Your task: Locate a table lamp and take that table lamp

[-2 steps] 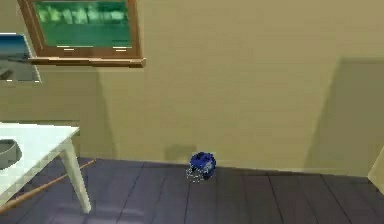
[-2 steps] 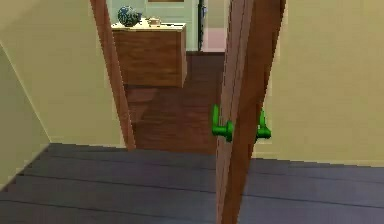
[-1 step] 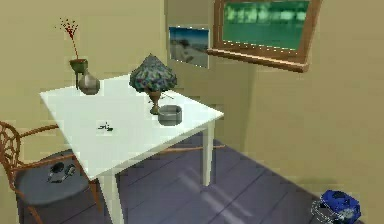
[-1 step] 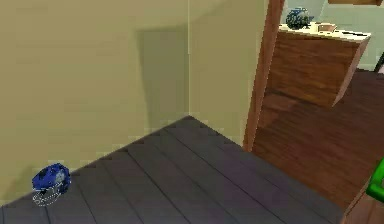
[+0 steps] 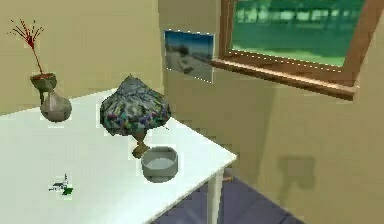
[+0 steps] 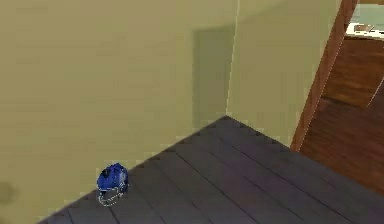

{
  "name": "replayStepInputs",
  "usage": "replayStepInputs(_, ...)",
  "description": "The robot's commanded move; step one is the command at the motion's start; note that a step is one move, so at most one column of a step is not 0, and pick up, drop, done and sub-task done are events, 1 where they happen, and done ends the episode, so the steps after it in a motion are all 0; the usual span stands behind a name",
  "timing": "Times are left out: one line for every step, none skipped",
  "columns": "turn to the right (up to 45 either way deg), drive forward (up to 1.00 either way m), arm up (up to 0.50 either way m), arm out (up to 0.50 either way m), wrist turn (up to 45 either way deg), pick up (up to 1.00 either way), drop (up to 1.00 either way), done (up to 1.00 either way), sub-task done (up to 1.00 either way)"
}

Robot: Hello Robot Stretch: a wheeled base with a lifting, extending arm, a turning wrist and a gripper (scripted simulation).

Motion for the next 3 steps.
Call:
replayStepInputs(-45.0,0.00,0.00,0.00,0.0,0.00,0.00,0.00,0.00)
replayStepInputs(-45.0,0.00,0.00,0.00,0.0,0.00,0.00,0.00,0.00)
replayStepInputs(-12.0,0.00,0.00,0.00,0.0,0.00,0.00,0.00,0.00)
